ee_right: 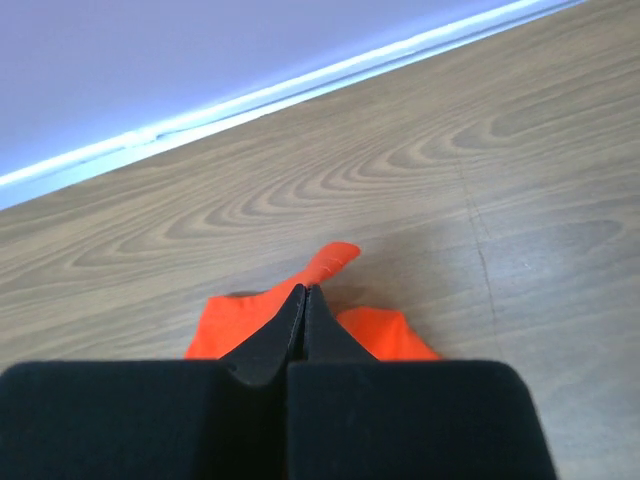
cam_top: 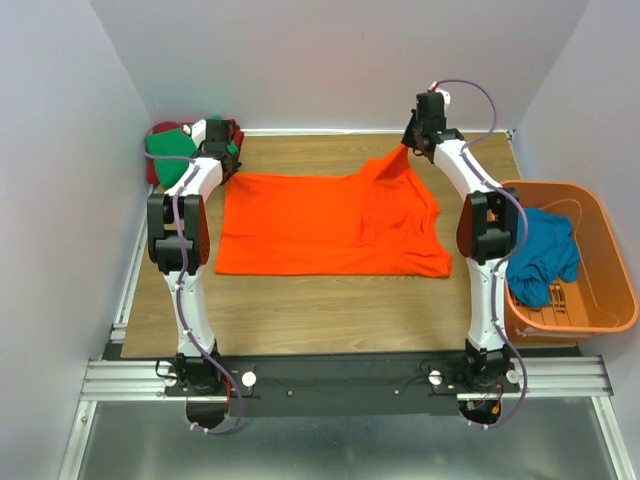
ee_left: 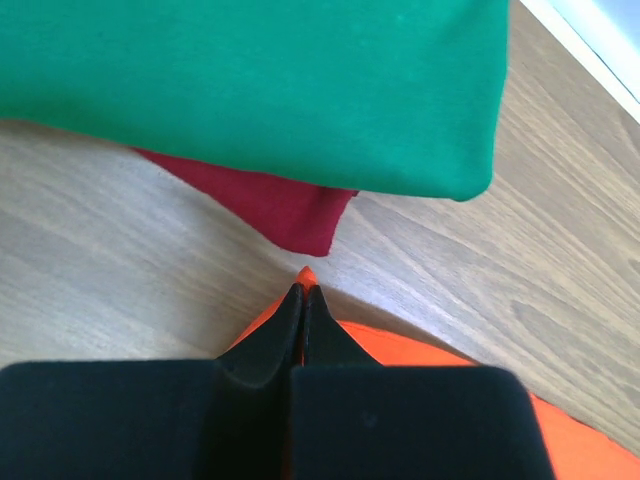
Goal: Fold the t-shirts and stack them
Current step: Grap the side of the flattened tshirt furthest away from the robot with both arms, then fold the other side of the tshirt into a rectangle
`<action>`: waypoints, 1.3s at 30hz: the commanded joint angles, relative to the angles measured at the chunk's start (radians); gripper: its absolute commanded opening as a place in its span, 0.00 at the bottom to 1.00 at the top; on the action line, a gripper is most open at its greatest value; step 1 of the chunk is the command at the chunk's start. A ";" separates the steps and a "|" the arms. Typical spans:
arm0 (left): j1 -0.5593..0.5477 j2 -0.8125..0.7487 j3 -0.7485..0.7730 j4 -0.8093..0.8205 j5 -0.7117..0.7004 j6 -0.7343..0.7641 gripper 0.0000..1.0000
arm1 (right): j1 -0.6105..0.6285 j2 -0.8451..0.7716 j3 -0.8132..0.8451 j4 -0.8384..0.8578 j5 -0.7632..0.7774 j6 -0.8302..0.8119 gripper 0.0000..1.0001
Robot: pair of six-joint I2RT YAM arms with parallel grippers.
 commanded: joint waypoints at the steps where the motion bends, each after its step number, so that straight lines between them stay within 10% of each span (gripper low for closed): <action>1: 0.010 0.002 0.004 0.026 0.048 0.032 0.00 | 0.002 -0.135 -0.124 0.042 0.003 0.008 0.01; 39: 0.039 -0.280 -0.401 0.187 0.099 -0.005 0.00 | 0.003 -0.918 -1.098 0.174 -0.029 0.162 0.01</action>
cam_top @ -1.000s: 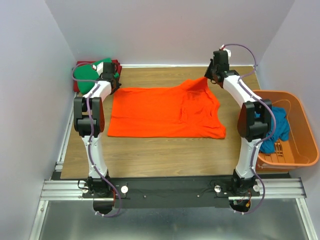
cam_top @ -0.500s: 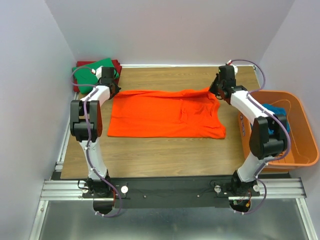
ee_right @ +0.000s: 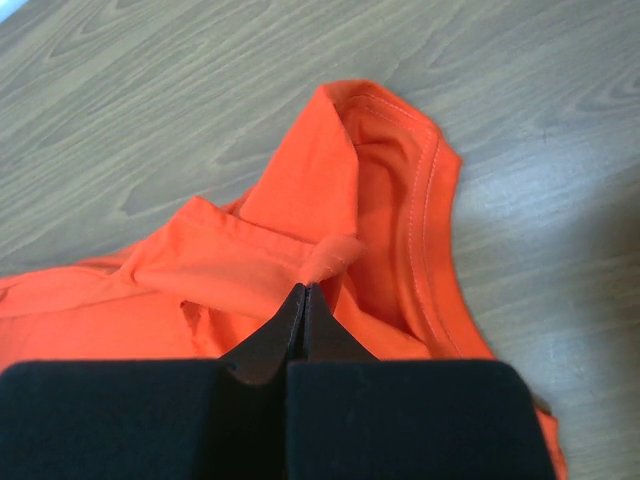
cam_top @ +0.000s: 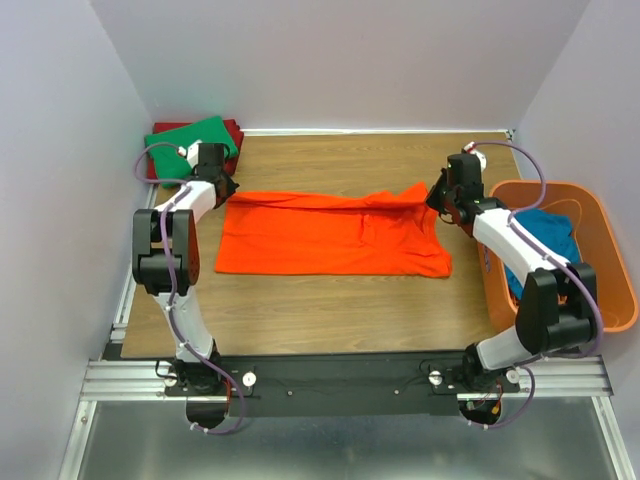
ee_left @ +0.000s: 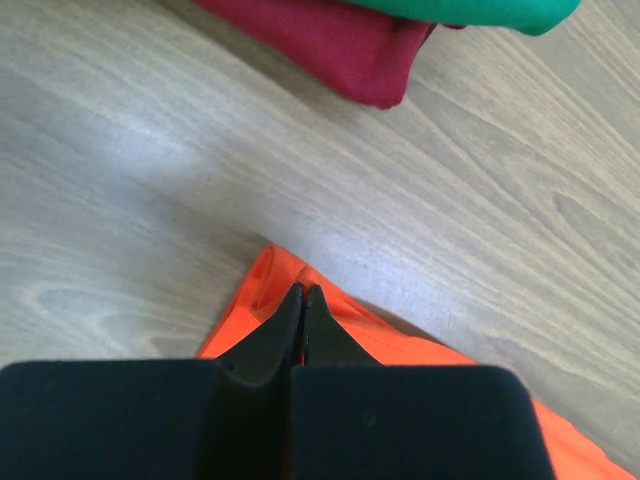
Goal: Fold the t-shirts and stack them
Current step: Fold the other side of the tshirt into a rectangle
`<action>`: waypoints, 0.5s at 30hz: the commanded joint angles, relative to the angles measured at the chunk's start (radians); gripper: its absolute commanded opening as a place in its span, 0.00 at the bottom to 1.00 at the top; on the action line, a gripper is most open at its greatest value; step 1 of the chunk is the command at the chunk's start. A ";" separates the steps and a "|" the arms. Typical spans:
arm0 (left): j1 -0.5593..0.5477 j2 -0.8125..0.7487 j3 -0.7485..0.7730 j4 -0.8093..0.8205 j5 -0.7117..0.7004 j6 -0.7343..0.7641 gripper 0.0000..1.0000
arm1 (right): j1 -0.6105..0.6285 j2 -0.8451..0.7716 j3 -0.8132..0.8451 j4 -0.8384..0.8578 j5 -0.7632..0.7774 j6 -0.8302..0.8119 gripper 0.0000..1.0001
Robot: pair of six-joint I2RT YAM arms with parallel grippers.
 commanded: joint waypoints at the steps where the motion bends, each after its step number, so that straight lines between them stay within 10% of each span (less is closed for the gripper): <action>1: 0.030 -0.067 -0.035 0.028 0.015 -0.012 0.00 | 0.003 -0.081 -0.042 0.017 0.002 0.011 0.01; 15: 0.044 -0.153 -0.136 0.051 0.046 -0.018 0.00 | 0.003 -0.149 -0.143 0.015 0.012 0.023 0.01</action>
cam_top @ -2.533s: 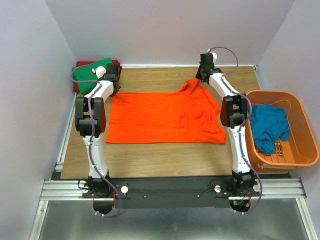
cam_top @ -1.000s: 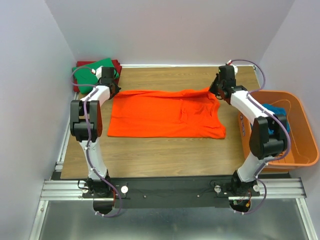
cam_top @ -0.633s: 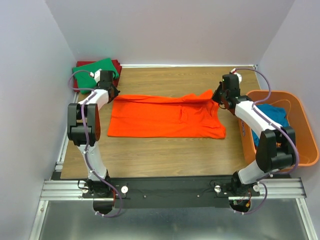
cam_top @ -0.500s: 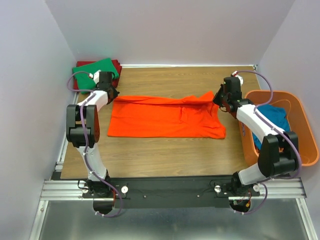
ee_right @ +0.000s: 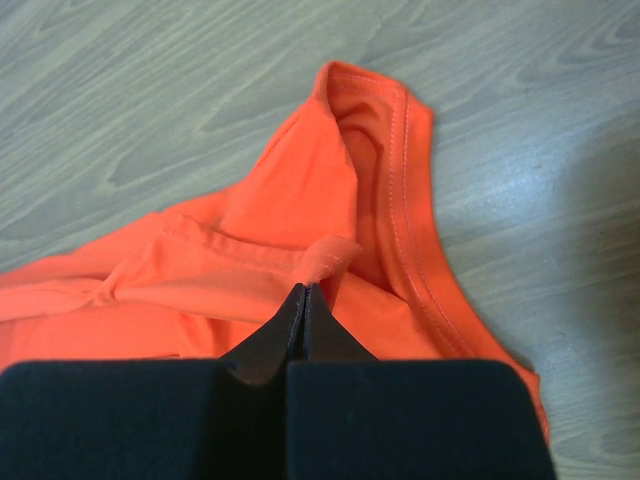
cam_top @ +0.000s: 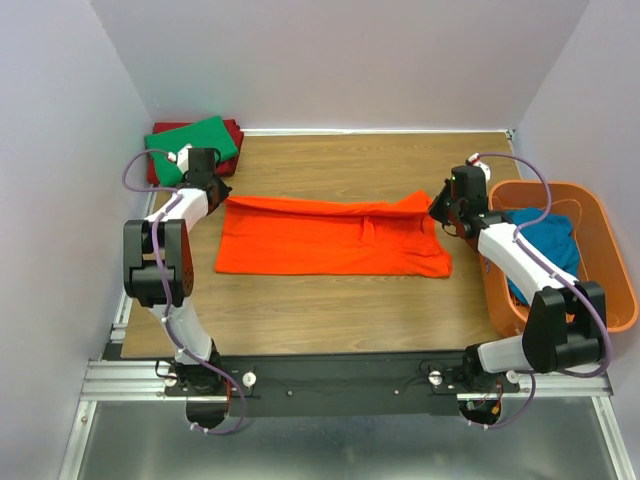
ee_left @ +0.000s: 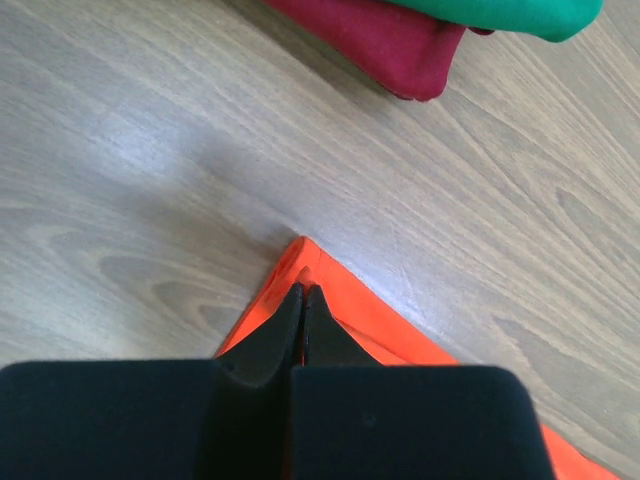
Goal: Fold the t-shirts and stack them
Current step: Fold the other side of the tshirt into a rectangle
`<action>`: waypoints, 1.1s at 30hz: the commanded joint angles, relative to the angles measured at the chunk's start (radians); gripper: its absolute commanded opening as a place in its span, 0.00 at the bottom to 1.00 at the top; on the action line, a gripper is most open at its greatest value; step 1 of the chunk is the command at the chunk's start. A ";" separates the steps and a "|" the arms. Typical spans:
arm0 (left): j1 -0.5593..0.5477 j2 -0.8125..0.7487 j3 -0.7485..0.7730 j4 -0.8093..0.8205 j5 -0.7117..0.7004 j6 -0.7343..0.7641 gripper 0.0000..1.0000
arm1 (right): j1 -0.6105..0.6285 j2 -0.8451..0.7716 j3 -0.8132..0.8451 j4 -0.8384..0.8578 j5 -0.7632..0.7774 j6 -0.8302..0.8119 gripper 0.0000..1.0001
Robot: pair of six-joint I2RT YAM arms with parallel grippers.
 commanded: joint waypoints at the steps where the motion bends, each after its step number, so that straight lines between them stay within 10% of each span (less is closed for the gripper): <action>1: 0.007 -0.057 -0.041 0.030 0.026 -0.008 0.00 | 0.003 -0.023 -0.027 0.008 0.020 0.016 0.01; 33: 0.007 -0.183 -0.256 0.076 0.066 -0.037 0.00 | 0.002 -0.031 -0.114 0.004 0.066 0.028 0.01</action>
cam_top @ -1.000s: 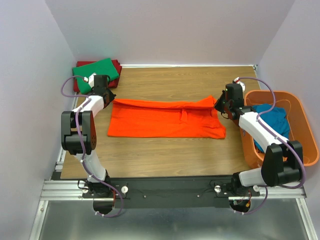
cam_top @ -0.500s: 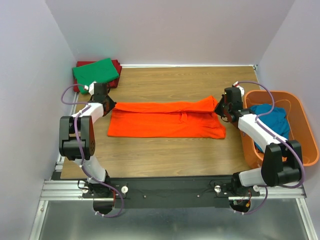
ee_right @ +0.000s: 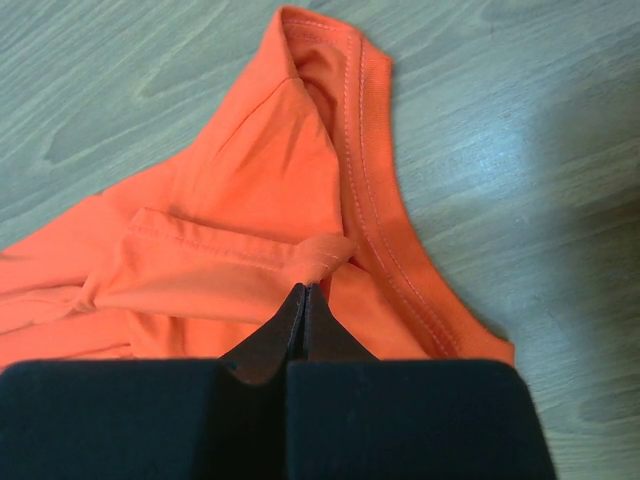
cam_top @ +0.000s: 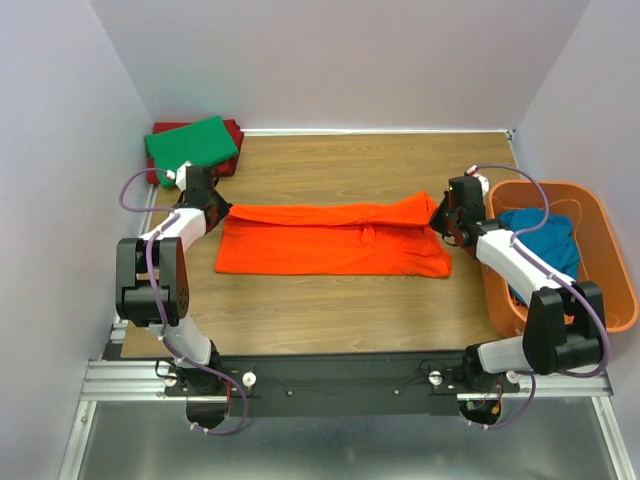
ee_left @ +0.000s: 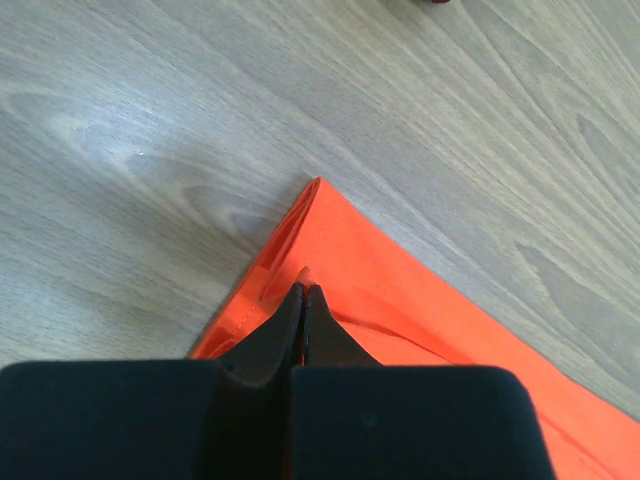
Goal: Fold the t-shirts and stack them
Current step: Fold the other side of the tshirt into a rectangle
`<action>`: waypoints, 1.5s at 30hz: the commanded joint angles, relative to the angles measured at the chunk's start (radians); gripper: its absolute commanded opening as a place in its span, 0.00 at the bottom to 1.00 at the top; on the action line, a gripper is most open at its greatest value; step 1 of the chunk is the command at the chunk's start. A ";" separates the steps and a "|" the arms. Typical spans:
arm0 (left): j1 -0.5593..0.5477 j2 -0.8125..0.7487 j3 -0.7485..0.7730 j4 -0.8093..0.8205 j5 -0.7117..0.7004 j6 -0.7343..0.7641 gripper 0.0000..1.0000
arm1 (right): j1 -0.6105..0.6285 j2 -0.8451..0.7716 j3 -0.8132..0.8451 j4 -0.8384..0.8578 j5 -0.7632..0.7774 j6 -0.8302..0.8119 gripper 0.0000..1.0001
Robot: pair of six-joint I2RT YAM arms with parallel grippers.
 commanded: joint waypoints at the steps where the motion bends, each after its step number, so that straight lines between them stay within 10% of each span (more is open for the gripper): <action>1: 0.007 -0.026 -0.037 0.013 0.019 -0.009 0.00 | 0.002 -0.027 -0.031 0.007 0.037 0.020 0.01; 8: 0.007 -0.043 -0.099 0.051 0.025 -0.043 0.00 | 0.000 -0.013 -0.092 0.007 0.014 0.041 0.14; 16: 0.009 -0.150 -0.136 0.077 0.030 -0.060 0.39 | 0.002 -0.068 -0.071 0.005 -0.041 -0.023 0.61; 39: 0.007 -0.307 -0.086 0.010 0.100 0.075 0.41 | 0.238 0.449 0.339 0.004 0.040 -0.123 0.60; 45: 0.007 -0.315 -0.084 0.005 0.105 0.083 0.41 | 0.279 0.406 0.273 0.001 0.069 -0.072 0.26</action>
